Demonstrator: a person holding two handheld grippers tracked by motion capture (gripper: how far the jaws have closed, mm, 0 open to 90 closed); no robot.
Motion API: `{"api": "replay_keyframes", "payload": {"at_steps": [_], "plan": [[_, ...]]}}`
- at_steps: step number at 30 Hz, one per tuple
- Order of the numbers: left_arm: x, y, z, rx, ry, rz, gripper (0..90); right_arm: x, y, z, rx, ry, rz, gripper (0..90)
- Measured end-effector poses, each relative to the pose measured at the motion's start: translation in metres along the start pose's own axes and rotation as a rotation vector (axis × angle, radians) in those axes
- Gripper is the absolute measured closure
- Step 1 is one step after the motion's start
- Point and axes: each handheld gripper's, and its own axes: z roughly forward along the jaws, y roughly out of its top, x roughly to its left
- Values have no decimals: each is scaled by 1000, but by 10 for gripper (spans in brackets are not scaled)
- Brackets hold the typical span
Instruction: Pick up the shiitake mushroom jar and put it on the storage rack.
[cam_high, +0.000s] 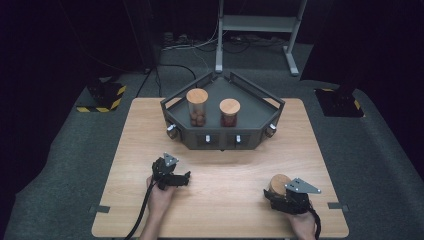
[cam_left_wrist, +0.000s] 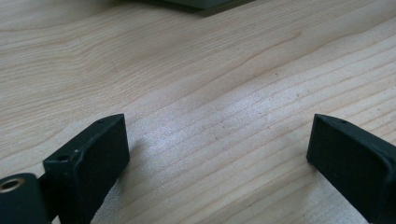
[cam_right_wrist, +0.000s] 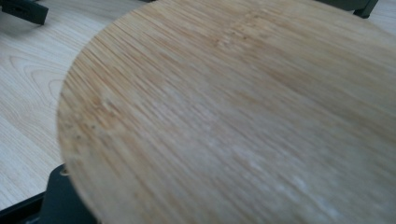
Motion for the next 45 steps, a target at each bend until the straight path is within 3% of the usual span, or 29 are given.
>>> {"api": "replay_keyframes", "payload": {"at_steps": [27,38,45], "plan": [[0,0,0,-1,0,-1,58,-2,41,11,-10,23,-4,251],[0,0,0,-2,0,-1,58,-7,56,13,-23,21,41,250],[0,0,0,0,0,1,59,-9,68,13,-36,16,40,251]]}}
